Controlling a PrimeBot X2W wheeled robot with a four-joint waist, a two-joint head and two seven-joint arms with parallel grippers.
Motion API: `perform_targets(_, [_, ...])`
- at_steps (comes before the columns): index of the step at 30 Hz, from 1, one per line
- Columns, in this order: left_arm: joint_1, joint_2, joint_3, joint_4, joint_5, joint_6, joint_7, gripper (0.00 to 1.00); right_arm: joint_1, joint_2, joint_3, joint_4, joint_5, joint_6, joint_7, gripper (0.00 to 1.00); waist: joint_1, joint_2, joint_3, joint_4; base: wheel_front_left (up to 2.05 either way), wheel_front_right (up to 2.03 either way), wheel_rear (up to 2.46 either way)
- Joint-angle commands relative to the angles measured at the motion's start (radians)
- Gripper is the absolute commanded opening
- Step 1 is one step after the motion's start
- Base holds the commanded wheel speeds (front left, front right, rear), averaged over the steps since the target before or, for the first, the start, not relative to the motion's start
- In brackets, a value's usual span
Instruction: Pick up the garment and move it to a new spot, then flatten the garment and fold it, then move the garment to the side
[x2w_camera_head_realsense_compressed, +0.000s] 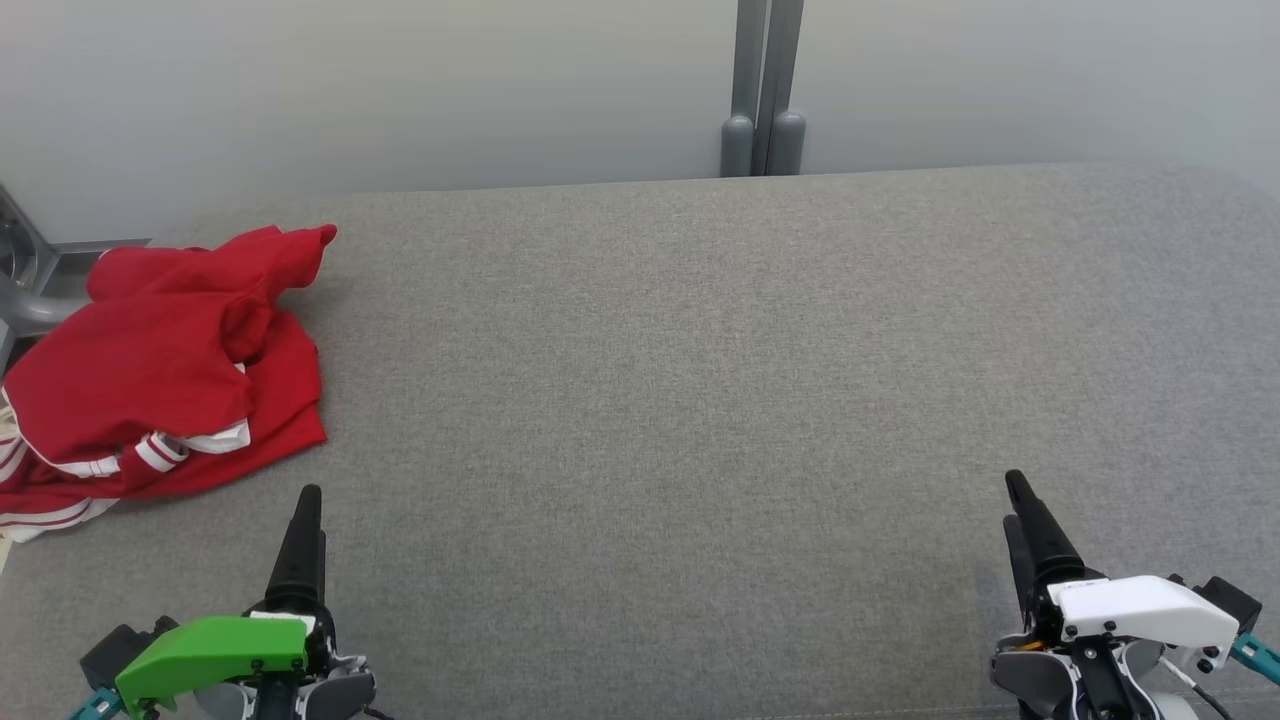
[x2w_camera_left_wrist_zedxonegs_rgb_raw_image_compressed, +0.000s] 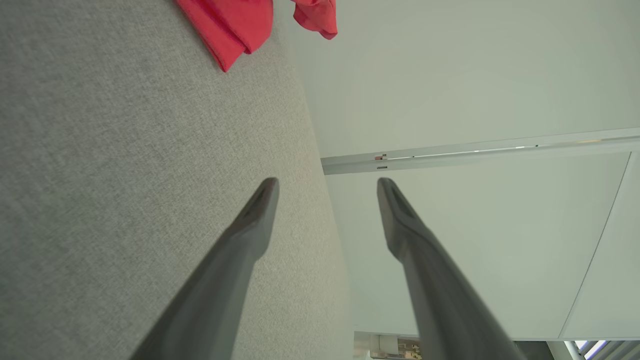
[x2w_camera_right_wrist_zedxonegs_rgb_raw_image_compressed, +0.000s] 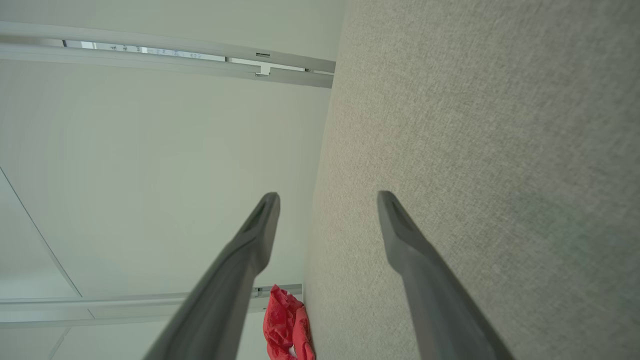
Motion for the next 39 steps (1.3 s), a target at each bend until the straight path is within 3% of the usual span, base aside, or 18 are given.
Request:
perform_targets(1, [-0.010, 0.007, -0.006, -0.015, 0.043, 0.005, -0.012, 1.00, -0.030, -0.006, 0.004, -0.003, -0.039, 0.002, -0.013, 1.00, 0.0000, 0.0000, -0.001, 0.000, 0.00, 0.00, 0.00])
perform_targets(14, [-0.003, 0.007, -0.048, -0.012, 0.270, 0.031, -0.061, 1.00, -0.052, -0.007, 0.014, 0.042, -0.284, 0.002, -0.056, 1.00, 0.0000, 0.0000, -0.011, -0.002, 0.00, 0.00, 0.00])
perform_targets(21, [0.003, 0.014, -0.080, -0.003, 0.423, 0.061, -0.087, 1.00, -0.065, -0.007, -0.001, 0.069, -0.498, 0.002, -0.076, 1.00, 0.0000, 0.0000, -0.018, -0.005, 0.00, 0.00, 0.00])
perform_targets(30, [0.000, 0.037, -0.132, 0.025, 0.592, 0.097, -0.119, 1.00, -0.060, -0.008, 0.013, 0.032, -0.735, 0.002, -0.068, 1.00, 0.0000, 0.0000, -0.026, -0.007, 0.00, 0.00, 0.00])
perform_targets(39, [-0.003, 0.056, -0.164, 0.040, 0.715, 0.128, -0.147, 1.00, -0.042, -0.009, 0.049, -0.010, -0.889, 0.003, -0.049, 1.00, 0.0000, 0.0000, -0.035, -0.006, 0.00, 0.00, 0.00])
